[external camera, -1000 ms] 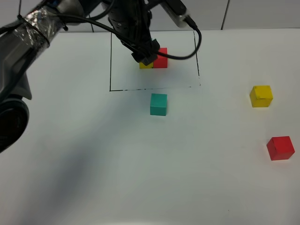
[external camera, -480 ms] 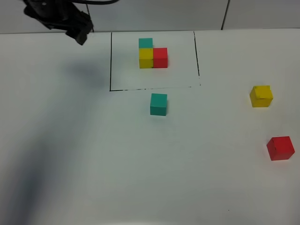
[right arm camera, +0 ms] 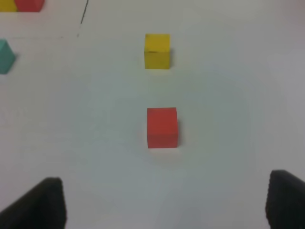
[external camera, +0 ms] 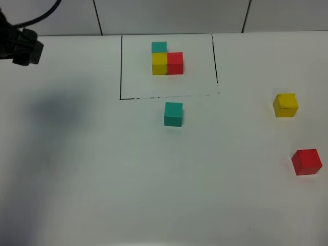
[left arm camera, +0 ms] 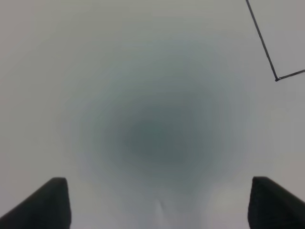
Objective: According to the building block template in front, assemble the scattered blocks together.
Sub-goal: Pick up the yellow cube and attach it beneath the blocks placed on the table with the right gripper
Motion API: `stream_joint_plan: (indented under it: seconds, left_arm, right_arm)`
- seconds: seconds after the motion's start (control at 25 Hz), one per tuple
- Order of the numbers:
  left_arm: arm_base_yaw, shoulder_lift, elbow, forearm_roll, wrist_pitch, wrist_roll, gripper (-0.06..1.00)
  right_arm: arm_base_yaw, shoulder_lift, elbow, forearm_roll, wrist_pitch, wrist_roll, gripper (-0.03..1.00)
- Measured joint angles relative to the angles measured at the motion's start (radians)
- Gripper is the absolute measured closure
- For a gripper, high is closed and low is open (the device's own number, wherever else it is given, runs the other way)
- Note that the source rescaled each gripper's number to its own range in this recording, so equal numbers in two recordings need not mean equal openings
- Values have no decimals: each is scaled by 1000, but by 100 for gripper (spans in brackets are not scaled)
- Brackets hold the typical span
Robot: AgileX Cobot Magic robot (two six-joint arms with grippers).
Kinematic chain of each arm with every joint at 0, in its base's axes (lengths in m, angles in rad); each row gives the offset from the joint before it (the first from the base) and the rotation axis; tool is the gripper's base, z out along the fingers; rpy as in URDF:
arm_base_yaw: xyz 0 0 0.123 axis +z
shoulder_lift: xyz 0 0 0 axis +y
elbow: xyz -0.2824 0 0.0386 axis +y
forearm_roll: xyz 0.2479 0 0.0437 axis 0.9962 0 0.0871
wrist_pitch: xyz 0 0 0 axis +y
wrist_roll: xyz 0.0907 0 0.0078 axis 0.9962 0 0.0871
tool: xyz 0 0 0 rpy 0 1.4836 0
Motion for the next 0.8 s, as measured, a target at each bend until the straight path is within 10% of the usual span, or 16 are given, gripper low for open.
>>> stream_joint_plan:
  seconds: [0.8]
  left_arm:
    - [-8,-867,532,75,-54,-229,-5]
  right_arm:
    - [0,0,0,0,0,0,25]
